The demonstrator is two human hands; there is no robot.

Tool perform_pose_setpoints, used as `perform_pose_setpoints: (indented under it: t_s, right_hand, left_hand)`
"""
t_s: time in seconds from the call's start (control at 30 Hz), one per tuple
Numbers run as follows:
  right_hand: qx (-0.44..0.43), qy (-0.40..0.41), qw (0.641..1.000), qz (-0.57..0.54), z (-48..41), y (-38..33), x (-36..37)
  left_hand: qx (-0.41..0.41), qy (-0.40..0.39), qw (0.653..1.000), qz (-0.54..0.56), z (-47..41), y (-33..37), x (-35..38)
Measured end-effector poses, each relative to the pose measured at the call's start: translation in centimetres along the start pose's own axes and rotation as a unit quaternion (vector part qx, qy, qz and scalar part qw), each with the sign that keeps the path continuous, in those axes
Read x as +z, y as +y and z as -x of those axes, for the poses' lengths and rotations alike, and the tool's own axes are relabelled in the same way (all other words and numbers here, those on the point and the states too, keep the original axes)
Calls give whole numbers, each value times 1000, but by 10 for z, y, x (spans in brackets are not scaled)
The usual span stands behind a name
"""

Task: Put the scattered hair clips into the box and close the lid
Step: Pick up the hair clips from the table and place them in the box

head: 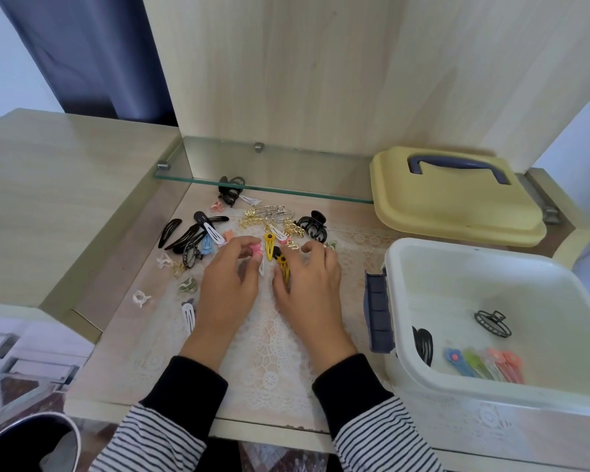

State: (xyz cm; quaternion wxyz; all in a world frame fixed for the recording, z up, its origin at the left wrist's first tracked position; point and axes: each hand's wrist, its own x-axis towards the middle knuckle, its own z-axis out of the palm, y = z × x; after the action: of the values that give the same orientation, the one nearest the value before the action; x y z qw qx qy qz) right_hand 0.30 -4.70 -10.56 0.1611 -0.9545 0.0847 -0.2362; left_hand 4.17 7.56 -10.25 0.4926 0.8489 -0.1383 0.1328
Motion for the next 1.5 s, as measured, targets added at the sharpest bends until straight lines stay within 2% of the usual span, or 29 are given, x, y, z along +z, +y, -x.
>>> perform_pose_setpoints:
  t_s: [0.2, 0.57, 0.77, 0.93, 1.1, 1.2, 1.3, 1.4, 1.5]
  right_hand:
    - [-20, 27, 999, 8, 0, 0, 2]
    - [-34, 53, 998, -21, -2, -2, -1]
    - [-44, 68, 992, -101, -1, -12, -10]
    - [-61, 88, 983, -147, 1, -33, -51]
    - [-71, 115, 982, -135, -9, -23, -126]
    - [-28, 75, 985, -156, -20, 3, -176]
    - [32, -14, 987, -154, -27, 37, -222]
    - [79, -147, 980, -112, -32, 74, -255]
    - [75, -279, 957, 14, -36, 107, -268]
  left_hand:
    - [1, 2, 998, 61, 2, 5, -3]
    - [14, 24, 995, 93, 2, 9, -6]
    - [109, 93, 989, 31, 6, 13, -5]
    - [202, 120, 972, -15, 7, 26, -7]
    - [183, 112, 969, 123, 1, 82, -18]
    - [144, 64, 963, 221, -1, 129, -22]
    - [72, -26, 966, 246, -1, 166, -13]
    - [3, -160, 969, 188, 0, 187, 6]
    - [13, -255, 959, 119, 3, 204, 29]
